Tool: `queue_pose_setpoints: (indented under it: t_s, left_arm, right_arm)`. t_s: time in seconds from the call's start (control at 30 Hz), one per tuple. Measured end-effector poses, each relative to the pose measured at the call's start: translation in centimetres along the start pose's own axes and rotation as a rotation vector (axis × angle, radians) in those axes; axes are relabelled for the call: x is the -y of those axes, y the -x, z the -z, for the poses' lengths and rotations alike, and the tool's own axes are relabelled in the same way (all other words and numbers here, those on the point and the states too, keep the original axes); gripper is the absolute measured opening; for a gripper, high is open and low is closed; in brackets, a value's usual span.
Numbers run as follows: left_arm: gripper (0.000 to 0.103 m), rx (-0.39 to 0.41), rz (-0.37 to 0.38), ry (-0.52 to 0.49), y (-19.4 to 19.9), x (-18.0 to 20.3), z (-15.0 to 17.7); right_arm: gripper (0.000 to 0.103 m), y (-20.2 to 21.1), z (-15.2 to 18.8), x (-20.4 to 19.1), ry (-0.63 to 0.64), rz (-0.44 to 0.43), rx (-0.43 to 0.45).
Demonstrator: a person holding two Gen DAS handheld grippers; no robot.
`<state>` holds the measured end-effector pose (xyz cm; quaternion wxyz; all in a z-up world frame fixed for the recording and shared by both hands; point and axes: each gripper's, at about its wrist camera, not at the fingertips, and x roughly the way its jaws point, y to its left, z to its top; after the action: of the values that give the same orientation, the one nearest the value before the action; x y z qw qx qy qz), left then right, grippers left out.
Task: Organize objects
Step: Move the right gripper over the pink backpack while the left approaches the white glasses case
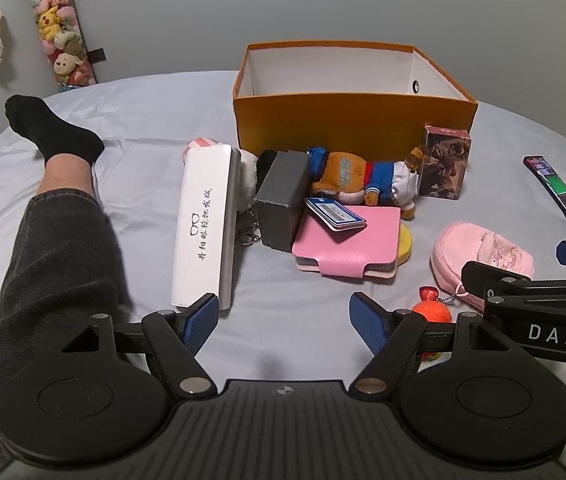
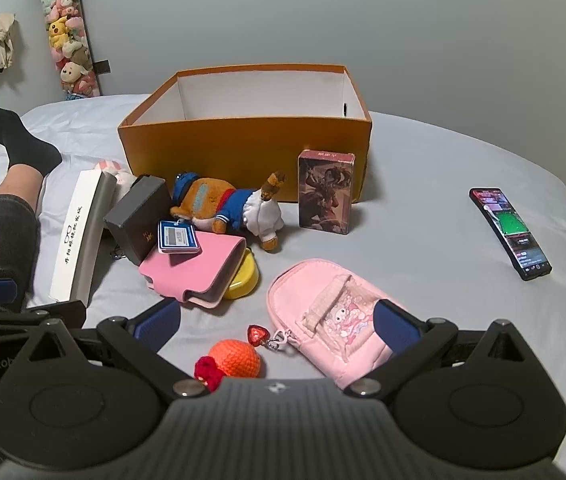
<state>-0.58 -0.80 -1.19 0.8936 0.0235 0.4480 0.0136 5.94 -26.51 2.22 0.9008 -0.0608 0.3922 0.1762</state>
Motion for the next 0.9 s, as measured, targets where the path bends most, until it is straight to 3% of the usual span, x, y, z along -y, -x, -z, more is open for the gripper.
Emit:
queue_pose_setpoints:
  t_s: [0.63,0.9]
  left_arm:
    - [0.089,-0.054,-0.076,0.046,-6.3,-4.0,-2.5]
    - [0.089,-0.08,-0.088,0.042,-8.9,-5.4,-3.2]
  right_arm:
    - [0.102,-4.1,0.3,2.6,0.132,-0.013,0.001]
    - [0.102,-7.2,0.1,3.4,0.221,-0.038,-0.056]
